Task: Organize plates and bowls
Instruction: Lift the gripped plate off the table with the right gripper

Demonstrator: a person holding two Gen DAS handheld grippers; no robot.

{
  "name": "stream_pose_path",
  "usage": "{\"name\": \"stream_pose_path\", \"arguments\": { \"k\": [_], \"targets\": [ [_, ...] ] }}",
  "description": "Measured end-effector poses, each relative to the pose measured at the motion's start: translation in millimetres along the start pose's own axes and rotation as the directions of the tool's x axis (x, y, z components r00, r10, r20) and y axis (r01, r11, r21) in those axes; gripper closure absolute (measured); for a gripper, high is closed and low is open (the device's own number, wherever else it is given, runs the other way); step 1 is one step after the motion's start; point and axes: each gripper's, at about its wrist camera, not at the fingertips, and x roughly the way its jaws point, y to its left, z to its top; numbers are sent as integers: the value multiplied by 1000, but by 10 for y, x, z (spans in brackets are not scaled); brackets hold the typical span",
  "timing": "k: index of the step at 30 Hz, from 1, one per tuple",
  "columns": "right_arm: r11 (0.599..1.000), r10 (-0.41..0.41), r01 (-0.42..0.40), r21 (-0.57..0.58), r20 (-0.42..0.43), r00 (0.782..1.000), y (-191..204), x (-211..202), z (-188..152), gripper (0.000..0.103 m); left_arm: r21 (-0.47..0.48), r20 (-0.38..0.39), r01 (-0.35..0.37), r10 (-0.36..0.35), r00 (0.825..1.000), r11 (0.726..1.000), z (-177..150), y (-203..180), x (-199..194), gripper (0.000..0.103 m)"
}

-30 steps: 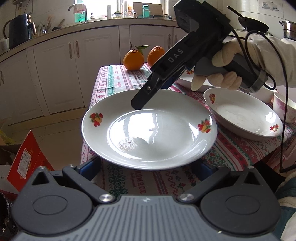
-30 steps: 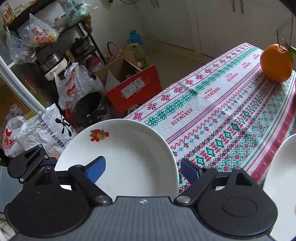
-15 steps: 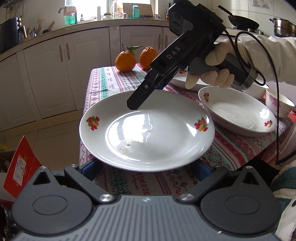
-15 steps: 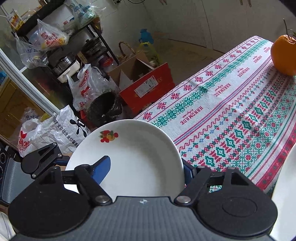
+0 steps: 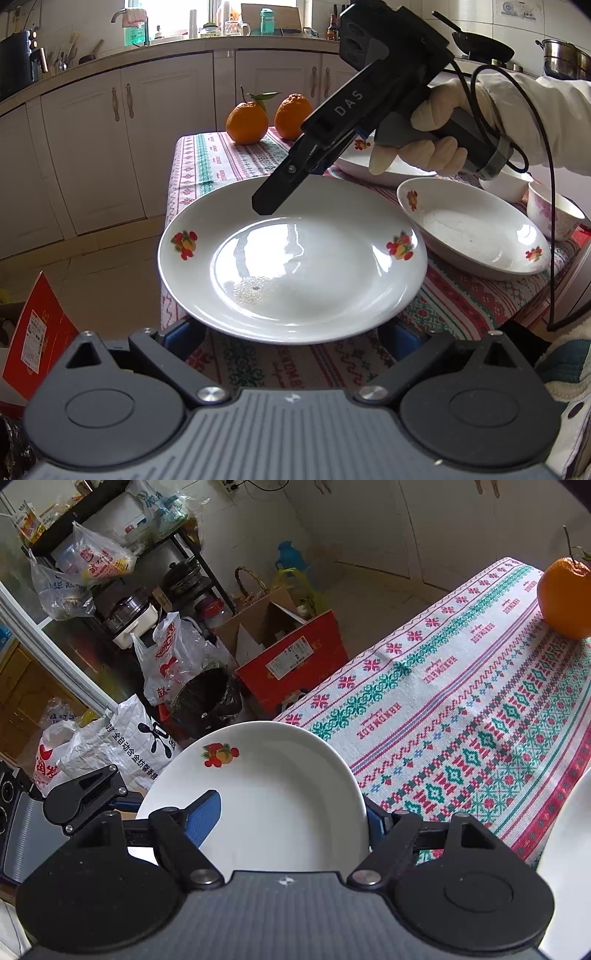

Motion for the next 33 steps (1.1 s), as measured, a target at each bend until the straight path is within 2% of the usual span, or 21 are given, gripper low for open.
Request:
{"name": "stream_pose_path", "arguments": {
  "k": [19, 33],
  "targets": [
    [998, -60, 57, 38, 71, 996, -422, -73, 364, 20, 10, 5, 54, -54, 999, 998, 324, 286, 413, 4],
    [993, -101, 96, 68, 78, 992, -648, 36, 428, 20, 13, 1, 65, -65, 998, 998, 409, 387, 603, 4]
  ]
}}
